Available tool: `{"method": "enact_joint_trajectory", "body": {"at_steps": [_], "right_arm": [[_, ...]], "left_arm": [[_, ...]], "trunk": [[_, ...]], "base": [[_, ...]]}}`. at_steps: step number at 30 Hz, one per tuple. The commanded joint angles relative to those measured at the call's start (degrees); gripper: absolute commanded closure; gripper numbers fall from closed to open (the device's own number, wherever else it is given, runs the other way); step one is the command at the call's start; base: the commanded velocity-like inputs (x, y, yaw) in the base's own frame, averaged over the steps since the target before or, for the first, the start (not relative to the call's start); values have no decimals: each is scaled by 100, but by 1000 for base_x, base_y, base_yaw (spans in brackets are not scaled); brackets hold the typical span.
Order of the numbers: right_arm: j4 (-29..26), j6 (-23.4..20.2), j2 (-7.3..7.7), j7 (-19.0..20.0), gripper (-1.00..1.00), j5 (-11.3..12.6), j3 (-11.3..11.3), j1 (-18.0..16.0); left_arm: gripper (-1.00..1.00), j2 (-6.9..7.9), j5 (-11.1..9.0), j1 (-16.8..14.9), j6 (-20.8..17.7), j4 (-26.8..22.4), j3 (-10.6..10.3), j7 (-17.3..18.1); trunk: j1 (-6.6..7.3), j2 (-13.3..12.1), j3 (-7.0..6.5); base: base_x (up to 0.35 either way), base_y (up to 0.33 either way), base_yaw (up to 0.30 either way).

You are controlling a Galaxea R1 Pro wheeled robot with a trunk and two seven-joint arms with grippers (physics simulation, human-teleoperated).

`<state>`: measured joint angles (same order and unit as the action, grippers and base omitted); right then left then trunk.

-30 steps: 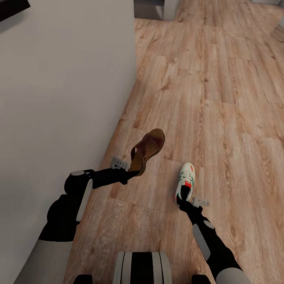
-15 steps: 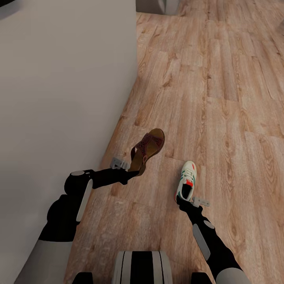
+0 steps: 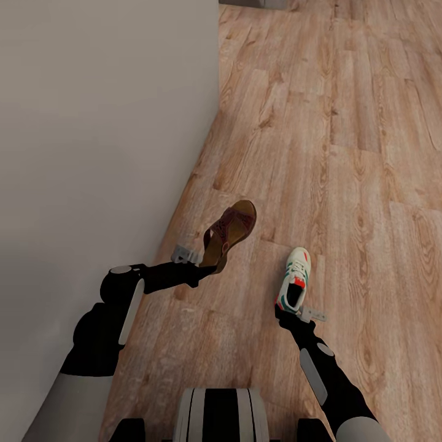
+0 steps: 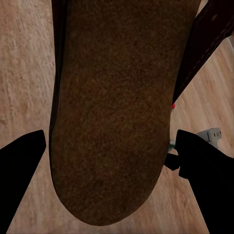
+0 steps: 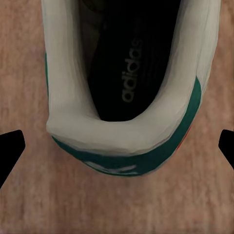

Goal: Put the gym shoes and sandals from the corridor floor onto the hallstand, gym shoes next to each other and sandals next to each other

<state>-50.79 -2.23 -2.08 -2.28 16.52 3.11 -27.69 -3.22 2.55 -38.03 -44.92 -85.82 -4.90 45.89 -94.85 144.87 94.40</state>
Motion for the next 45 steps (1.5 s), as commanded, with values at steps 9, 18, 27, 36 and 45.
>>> {"method": "enact_joint_trajectory", "body": {"at_steps": [9, 18, 27, 36, 45], "right_arm": [[-10, -23, -3, -15, -100, 52, 5, 0], [-7, -23, 0, -9, -100, 52, 15, 0], [48, -16, 0, -9, -100, 48, 22, 0], [60, -6, 0, -9, -100, 48, 23, 0], [60, -6, 2, -9, -100, 49, 23, 0]], "left_arm": [[100, -3, 26, -3, -34, -5, 5, 34], [100, -3, 26, 8, -34, -5, 6, 34], [100, -3, 26, 12, -34, -5, 4, 34], [100, -3, 26, 14, -31, -5, 1, 34], [100, -3, 26, 15, -34, -5, -2, 34]], "trunk": [[-7, 5, 71], [-9, 7, 93], [-9, 7, 93], [-9, 7, 93], [-9, 7, 93]], "base": [[0, 0, 2], [0, 0, 0], [1, 0, 0], [124, 0, 0], [12, 0, 0]]}}
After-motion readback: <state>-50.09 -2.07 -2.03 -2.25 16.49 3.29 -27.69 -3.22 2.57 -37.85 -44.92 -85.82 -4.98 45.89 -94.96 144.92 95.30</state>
